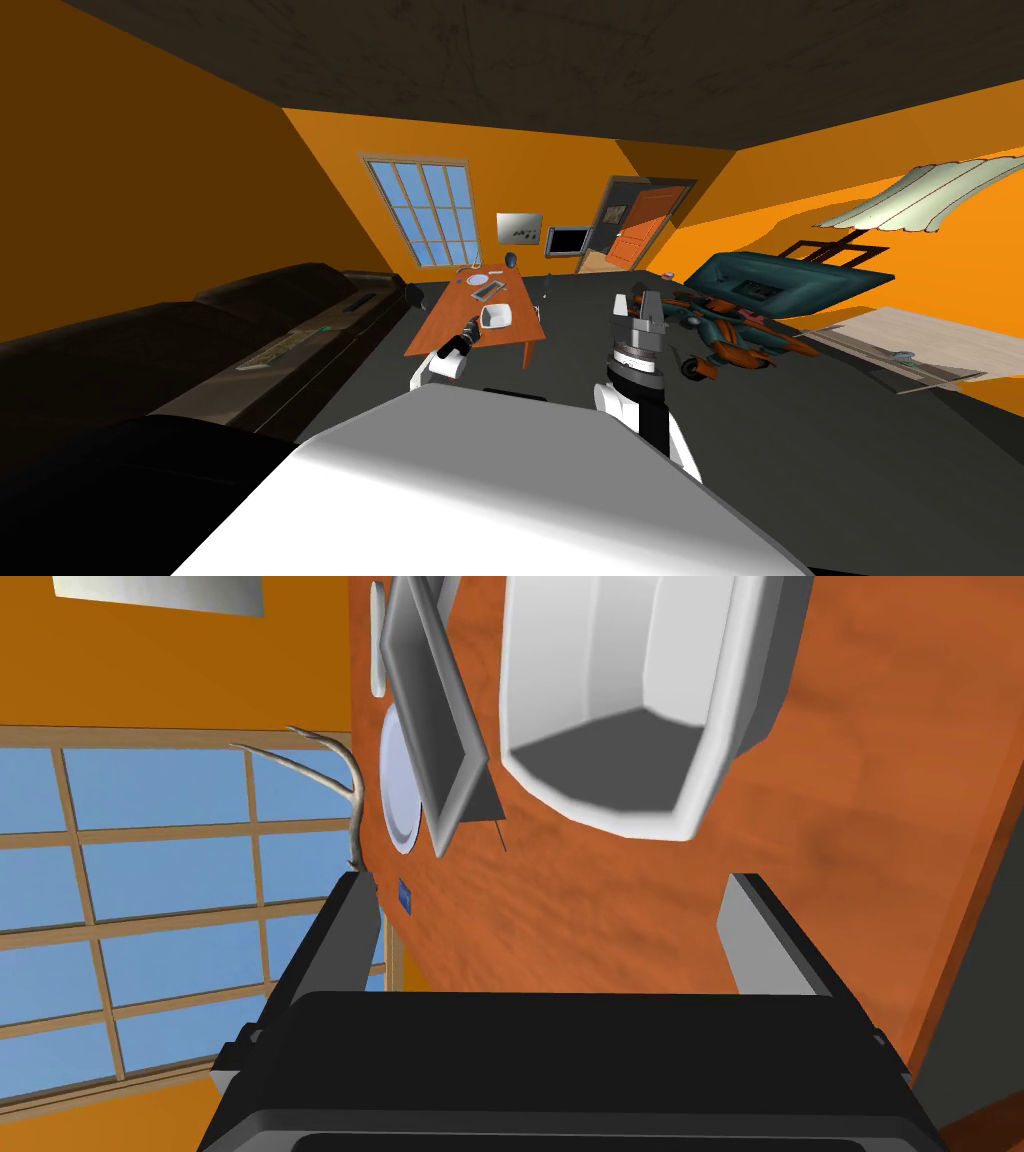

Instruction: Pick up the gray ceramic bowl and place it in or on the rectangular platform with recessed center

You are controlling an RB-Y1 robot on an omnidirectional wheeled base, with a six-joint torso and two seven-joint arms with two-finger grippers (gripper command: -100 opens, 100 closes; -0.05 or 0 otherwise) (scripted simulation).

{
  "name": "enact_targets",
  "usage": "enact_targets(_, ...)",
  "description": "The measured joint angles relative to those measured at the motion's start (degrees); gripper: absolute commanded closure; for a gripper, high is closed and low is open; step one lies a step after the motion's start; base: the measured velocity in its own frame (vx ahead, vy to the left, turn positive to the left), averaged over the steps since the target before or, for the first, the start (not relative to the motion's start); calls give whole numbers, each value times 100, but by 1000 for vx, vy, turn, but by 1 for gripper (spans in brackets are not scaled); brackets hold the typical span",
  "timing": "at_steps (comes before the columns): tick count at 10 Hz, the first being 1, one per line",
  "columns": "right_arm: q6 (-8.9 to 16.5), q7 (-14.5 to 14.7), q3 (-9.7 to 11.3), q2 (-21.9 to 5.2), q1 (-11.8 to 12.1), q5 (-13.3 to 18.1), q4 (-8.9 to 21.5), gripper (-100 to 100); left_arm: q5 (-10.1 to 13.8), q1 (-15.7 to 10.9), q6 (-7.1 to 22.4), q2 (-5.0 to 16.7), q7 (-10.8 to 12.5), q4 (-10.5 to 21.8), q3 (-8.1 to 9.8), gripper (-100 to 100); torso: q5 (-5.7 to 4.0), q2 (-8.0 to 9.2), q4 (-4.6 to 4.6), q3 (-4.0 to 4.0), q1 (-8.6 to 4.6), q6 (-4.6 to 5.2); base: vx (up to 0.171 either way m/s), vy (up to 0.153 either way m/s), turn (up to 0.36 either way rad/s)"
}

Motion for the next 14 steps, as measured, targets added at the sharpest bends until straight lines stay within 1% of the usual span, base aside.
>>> enact_targets(2,0,0,0,0,0,0,0,0,28,-46,231,-20,25,118,5,-100,0,4,1,2,3,0,28,-33,-13)
enact_targets(4,0,0,0,0,0,0,0,0,104,-210,566,-11,71,290,59,-100,0,-6,-1,-3,-3,1,57,-48,-18)
enact_targets(5,0,0,0,0,0,0,0,0,113,-215,701,-17,85,303,68,-100,0,-6,-1,-3,-1,0,51,-38,-18)
enact_targets(6,0,0,0,0,0,0,0,0,119,-252,824,-38,97,397,83,-100,0,-6,-1,-3,1,0,82,-54,-34)
enact_targets(7,0,0,0,0,0,0,0,0,156,-333,978,-37,117,500,119,-100,-1,-15,-3,-8,-4,1,64,-42,-5)
enact_targets(12,0,0,0,0,0,0,0,0,246,-544,1623,-52,188,778,244,-100,0,-8,-2,-5,4,0,64,-39,-19)
enact_targets(14,0,0,0,0,1,0,0,0,321,-642,1928,-26,218,900,322,-100,-2,-24,-5,-13,-7,0,90,-57,-16)
